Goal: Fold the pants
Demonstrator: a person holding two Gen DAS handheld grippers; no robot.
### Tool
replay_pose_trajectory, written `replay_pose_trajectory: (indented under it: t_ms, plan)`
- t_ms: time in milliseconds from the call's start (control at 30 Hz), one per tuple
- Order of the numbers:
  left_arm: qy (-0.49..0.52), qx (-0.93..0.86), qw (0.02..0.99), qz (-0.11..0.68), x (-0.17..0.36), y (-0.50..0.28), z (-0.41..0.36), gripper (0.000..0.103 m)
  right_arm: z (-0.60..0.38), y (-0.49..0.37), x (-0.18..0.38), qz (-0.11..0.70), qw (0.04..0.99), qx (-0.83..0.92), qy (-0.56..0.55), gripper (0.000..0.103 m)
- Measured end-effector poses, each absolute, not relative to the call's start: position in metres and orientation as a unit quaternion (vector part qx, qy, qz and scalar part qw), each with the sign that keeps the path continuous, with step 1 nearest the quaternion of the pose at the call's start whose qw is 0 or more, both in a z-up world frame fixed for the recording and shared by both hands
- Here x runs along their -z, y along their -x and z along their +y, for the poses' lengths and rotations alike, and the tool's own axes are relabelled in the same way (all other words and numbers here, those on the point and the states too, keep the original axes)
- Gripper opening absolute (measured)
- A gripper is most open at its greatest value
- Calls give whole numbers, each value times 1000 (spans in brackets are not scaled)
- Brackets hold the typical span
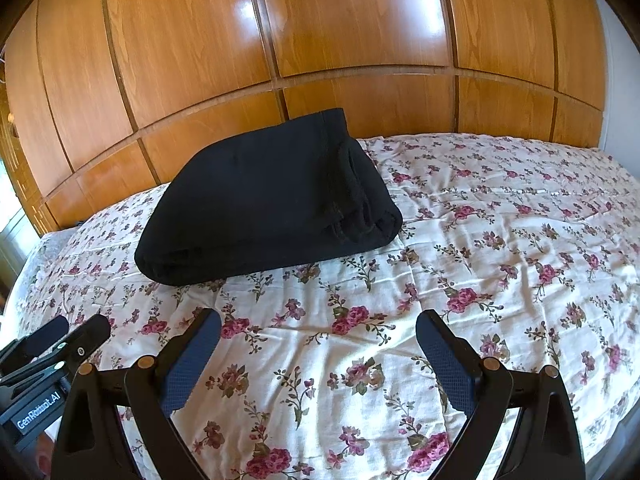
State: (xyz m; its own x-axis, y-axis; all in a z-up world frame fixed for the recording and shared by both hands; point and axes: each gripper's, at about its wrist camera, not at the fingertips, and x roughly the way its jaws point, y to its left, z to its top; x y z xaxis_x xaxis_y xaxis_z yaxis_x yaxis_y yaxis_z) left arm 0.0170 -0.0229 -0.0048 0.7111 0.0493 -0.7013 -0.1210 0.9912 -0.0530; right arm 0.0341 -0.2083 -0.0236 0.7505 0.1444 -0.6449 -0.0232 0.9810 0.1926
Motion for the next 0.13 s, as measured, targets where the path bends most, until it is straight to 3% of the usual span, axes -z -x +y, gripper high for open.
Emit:
replay_pose_trajectory:
  t_ms: [133]
  plan:
    - [42,-49,923,379,9,-19,-24,79,-210,-37,27,354,930,-43,-87,98]
